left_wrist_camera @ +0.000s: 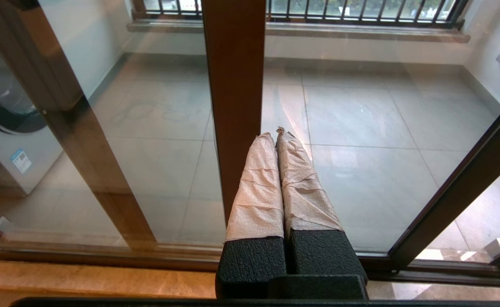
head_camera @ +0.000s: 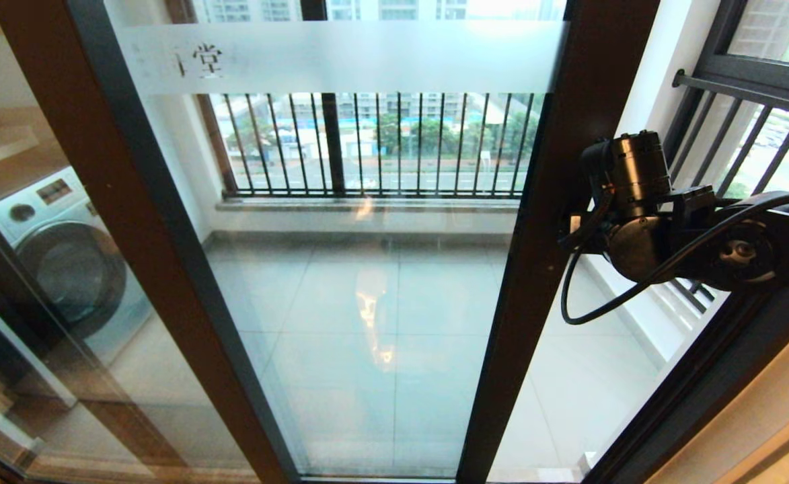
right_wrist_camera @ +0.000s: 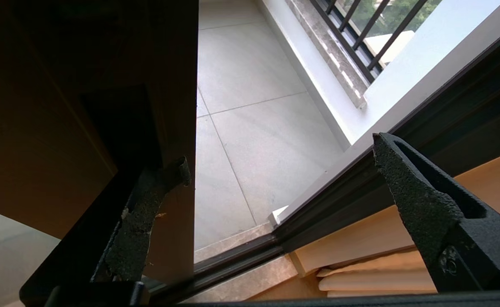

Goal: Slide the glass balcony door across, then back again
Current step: Close the slid door

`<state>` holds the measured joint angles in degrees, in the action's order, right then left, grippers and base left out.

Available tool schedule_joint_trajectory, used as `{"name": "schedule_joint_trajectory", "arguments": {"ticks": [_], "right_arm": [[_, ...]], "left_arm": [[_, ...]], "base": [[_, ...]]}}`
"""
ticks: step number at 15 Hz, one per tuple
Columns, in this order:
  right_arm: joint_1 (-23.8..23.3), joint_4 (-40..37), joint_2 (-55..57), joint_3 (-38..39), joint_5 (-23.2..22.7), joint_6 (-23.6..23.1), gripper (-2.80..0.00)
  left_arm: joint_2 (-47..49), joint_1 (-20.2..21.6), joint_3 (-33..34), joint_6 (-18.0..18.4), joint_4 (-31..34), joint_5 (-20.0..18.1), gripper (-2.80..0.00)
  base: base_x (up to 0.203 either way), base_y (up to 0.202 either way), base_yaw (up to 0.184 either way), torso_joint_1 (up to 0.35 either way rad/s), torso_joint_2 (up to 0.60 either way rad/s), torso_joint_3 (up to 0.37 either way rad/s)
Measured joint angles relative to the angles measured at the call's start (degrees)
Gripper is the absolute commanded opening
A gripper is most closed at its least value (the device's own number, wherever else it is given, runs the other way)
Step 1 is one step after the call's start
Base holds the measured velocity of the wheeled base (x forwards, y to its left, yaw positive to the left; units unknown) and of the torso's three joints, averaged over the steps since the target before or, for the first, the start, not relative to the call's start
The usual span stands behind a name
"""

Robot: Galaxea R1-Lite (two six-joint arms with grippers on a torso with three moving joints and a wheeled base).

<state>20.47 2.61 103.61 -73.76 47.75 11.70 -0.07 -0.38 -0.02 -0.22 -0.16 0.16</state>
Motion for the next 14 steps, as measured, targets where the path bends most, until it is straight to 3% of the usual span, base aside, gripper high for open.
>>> {"name": "schedule_joint_trajectory", "arguments": {"ticks": [14], "right_arm": [[-4.3,-0.4,0.0,-0.3,0.6,-0.9,0.00]], "left_arm": [[0.0,0.0,0.0,0.0,0.0,0.0,-2.80]], "base": [[0.000,0.000,0.000,0.000,0.00,0.000]]}}
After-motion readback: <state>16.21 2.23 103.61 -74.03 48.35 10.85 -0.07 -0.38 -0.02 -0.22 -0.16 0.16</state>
